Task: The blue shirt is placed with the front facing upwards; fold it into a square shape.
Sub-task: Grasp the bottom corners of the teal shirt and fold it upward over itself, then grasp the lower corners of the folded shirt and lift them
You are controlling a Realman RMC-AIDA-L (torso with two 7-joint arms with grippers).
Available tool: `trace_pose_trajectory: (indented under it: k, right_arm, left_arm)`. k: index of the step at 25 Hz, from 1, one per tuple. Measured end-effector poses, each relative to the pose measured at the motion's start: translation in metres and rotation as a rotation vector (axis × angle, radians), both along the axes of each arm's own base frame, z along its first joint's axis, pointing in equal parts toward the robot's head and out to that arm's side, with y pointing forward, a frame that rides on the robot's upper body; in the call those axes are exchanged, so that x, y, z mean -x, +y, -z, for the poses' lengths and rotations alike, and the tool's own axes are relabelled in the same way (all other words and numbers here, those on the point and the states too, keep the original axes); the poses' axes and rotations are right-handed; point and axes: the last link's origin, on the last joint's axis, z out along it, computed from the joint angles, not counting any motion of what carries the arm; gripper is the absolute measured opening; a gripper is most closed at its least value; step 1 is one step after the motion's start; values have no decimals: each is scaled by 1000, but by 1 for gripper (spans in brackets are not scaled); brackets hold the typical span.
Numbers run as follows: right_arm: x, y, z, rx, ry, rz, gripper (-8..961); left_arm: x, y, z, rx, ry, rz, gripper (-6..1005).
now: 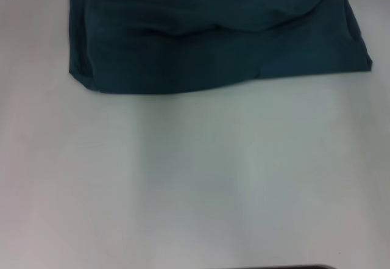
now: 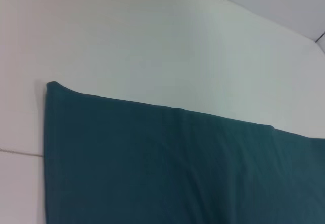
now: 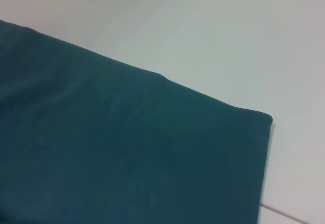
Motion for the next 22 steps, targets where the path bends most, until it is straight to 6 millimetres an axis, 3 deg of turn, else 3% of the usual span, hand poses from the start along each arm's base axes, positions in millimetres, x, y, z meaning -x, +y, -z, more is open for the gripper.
trace_pose_trajectory:
  k: [4,9,10,11,17,22]
  right_arm:
    - [-1,0,-7,3,34,30,352]
    - [-5,-11,-30,-8,254,55,540]
    - [-9,-17,-36,-9,305,55,662]
    - [-12,-24,-42,-10,365,45,784]
    - [-51,-89,-55,10,715,29,917]
    - [-88,-155,-51,25,1037,-39,915]
  left_arm:
    - [0,-1,-4,-7,-10,0,341]
    - [-2,-8,-16,-42,-87,17,540]
    - [-1,-12,-20,-59,-116,25,582]
    - [1,-17,-24,-74,-146,33,625]
    - [25,-55,-36,-68,-356,56,847]
    - [55,-92,-27,-42,-495,21,884]
